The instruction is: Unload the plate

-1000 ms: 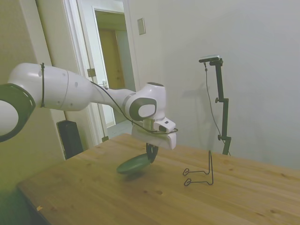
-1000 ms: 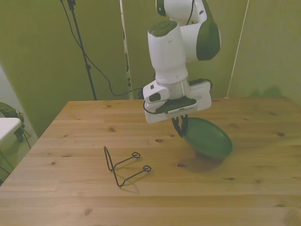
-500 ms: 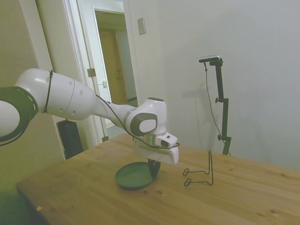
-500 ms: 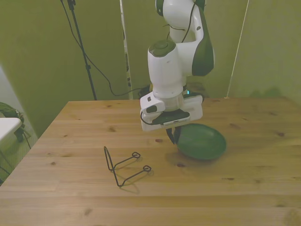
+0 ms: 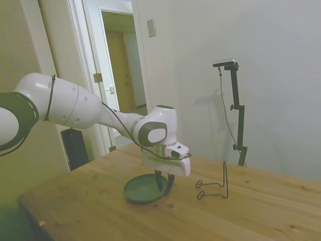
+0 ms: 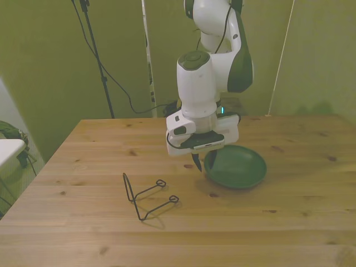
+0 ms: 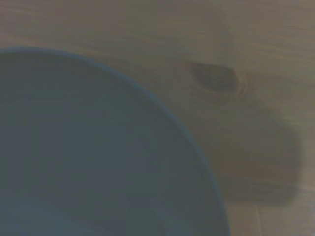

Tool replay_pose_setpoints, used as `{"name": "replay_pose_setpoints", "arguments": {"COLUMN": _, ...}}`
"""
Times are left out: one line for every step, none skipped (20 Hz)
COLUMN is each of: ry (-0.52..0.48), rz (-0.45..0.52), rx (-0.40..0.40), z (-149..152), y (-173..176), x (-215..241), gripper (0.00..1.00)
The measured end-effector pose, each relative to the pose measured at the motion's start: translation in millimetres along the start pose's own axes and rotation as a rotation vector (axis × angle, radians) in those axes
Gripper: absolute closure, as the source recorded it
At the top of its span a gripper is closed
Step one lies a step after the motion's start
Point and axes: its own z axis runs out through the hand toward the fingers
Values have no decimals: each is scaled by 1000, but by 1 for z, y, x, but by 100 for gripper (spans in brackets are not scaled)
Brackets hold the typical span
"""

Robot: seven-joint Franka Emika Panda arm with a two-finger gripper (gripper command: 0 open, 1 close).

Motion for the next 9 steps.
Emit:
{"name": "replay_pose_setpoints", "arguments": {"ry": 9, "rz": -3, "rx": 6, "z": -7, "y": -1, "x": -2, "gripper": 0}}
{"name": "replay_pose_setpoints", "arguments": {"ry": 19, "rz": -6, "rx": 12, "z": -16, "y": -2, "x": -4, "gripper": 0}}
{"name": "replay_pose_setpoints", "arguments": {"ry": 26, "rz": -10, "rx": 13, "z": -27, "y": -2, "x": -8, "gripper": 0}}
{"name": "replay_pose_setpoints", "arguments": {"ry": 32, "rz": -16, "rx": 10, "z": -40, "y": -1, "x": -12, "gripper": 0}}
{"name": "replay_pose_setpoints", "arguments": {"ry": 37, "rz": -21, "rx": 7, "z": -55, "y": 0, "x": -17, "gripper": 0}}
{"name": "replay_pose_setpoints", "arguments": {"ry": 42, "rz": -23, "rx": 9, "z": -72, "y": 2, "x": -24, "gripper": 0}}
{"name": "replay_pose_setpoints", "arguments": {"ry": 47, "rz": -24, "rx": 13, "z": -90, "y": 4, "x": -30, "gripper": 0}}
{"name": "replay_pose_setpoints", "arguments": {"ry": 52, "rz": -27, "rx": 14, "z": -109, "y": 7, "x": -38, "gripper": 0}}
{"name": "replay_pose_setpoints", "arguments": {"ry": 58, "rz": -28, "rx": 15, "z": -128, "y": 10, "x": -46, "gripper": 0}}
